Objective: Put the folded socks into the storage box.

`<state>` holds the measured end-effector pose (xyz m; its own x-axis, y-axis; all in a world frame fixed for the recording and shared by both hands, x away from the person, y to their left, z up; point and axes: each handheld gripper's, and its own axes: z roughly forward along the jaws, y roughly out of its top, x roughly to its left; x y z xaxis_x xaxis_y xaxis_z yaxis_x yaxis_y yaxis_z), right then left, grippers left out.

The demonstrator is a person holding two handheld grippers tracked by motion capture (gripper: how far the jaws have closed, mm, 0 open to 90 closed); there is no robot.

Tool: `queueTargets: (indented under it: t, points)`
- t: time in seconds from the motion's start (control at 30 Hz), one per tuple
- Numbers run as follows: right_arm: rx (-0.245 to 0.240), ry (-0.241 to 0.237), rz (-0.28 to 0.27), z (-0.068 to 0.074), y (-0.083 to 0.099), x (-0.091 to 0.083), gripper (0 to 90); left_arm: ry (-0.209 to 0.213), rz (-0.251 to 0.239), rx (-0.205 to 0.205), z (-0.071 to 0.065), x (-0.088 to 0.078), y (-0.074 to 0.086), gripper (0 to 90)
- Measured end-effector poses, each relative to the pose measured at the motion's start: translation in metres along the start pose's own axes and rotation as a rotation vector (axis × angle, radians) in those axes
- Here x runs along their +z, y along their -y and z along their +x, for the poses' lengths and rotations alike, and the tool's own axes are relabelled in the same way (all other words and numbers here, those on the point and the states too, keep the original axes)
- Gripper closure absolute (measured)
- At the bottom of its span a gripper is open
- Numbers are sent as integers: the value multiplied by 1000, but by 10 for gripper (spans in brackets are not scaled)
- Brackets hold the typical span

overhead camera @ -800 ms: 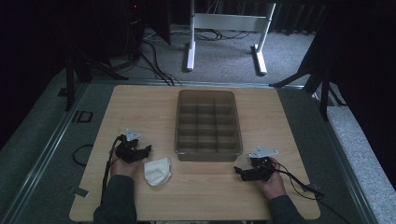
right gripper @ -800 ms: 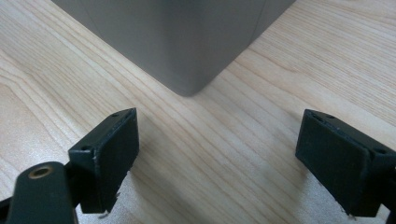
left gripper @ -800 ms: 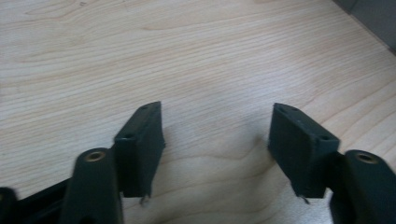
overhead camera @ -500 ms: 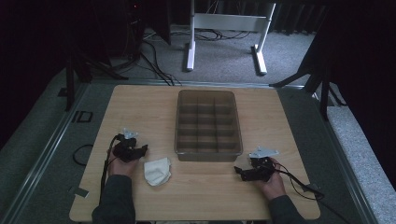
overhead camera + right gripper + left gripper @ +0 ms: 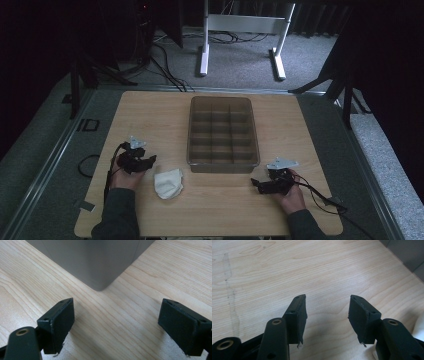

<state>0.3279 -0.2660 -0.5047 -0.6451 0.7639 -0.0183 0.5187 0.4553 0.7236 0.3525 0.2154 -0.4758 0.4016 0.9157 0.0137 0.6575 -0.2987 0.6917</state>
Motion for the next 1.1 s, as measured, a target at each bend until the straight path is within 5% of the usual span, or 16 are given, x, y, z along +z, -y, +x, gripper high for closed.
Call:
queueTargets:
  t: [0.57,1.1]
  points:
    - [0,0,0,0,0,0,132,49,-27,92,-6,-33,-16,494]
    - [1,-1,0,0,0,0,132,120,1,219,-21,-54,-32,485]
